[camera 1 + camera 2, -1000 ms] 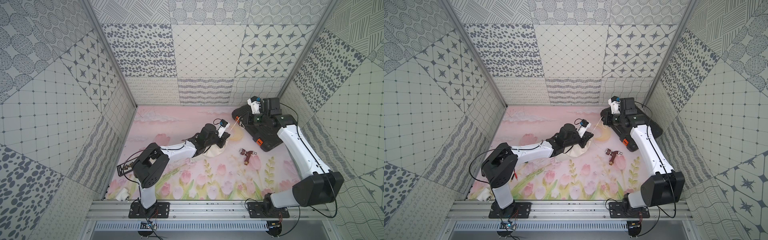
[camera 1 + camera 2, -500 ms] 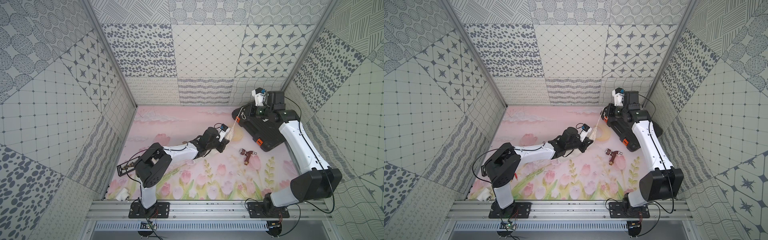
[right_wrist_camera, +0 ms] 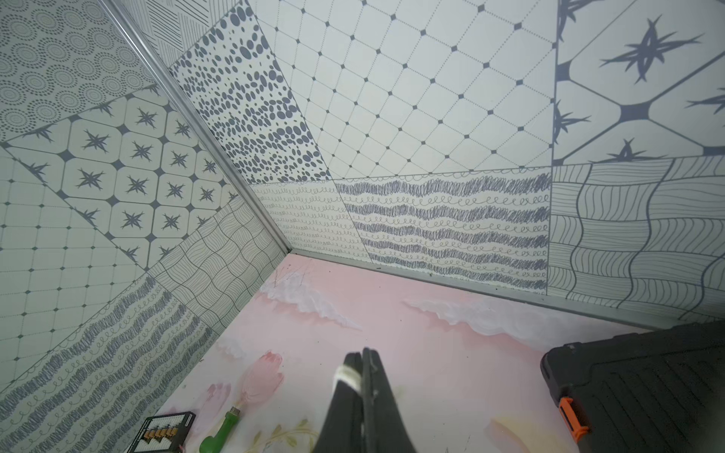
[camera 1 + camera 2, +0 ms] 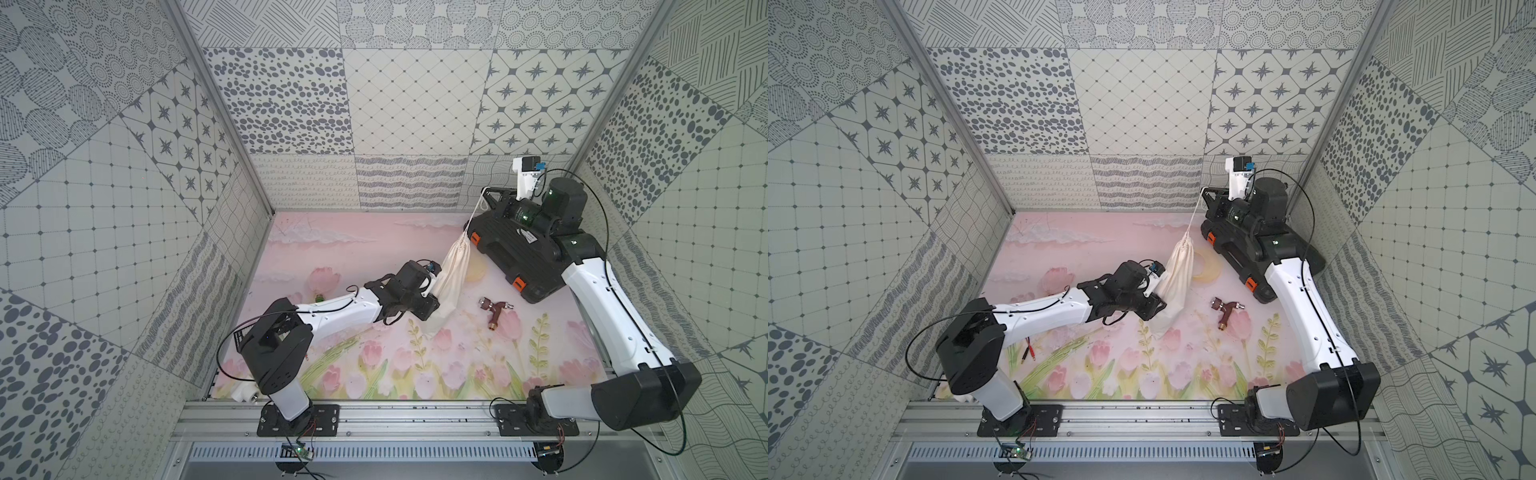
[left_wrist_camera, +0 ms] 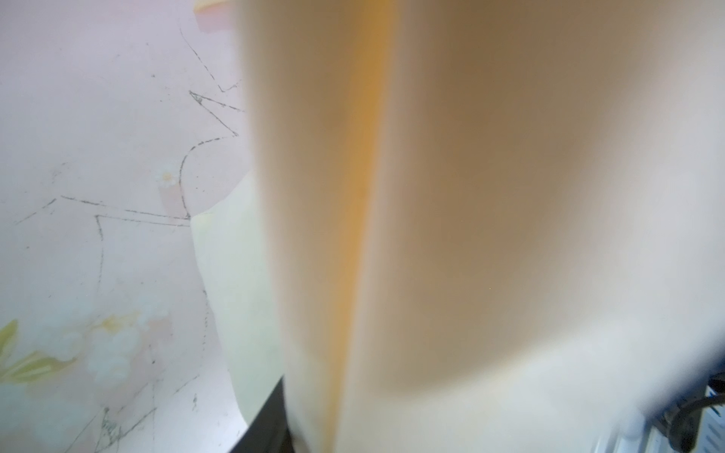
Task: Close the soil bag
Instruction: Adjust the soil bag at the center of the board.
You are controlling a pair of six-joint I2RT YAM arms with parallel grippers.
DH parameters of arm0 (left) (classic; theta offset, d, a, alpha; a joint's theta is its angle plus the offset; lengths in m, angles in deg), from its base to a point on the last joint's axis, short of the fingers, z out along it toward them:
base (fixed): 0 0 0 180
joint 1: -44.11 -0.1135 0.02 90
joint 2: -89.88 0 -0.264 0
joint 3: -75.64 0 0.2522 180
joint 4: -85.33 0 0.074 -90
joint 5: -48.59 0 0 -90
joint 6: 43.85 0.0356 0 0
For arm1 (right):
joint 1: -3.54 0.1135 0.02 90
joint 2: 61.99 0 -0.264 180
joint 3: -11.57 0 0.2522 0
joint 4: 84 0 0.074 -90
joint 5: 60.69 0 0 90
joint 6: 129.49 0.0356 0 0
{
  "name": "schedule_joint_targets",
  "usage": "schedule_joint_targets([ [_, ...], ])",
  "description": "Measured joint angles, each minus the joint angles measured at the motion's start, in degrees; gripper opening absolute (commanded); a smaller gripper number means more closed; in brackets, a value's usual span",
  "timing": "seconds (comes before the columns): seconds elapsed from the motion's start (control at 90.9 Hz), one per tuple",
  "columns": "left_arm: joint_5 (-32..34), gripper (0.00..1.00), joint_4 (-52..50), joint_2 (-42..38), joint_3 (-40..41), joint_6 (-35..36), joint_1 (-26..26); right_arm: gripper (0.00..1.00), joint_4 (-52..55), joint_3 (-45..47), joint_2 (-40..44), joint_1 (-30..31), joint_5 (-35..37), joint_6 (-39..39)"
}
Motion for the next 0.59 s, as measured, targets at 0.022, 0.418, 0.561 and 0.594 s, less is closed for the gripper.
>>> schedule_joint_targets([
  [0.022,0.0,0.48,-0.2,-0.9,0.4,-0.1,0.0,0.0,-0.7,0.4,0.3,0.2,0.0,0.0],
  [0.418,0.0,0.73,4.0,-13.6,10.7,-4.3,0.0,0.0,-9.5,5.9,1.7,6.3,0.5,0.3],
  [0.561,1.0,0.79,7.9,-14.6,11.5,-4.8,0.0,0.0,-12.3,8.0,1.2,10.8,1.1,0.5],
  [0.594,1.3,0.79,9.1,-14.5,11.5,-5.0,0.0,0.0,-12.7,8.1,0.9,11.8,1.4,0.5],
])
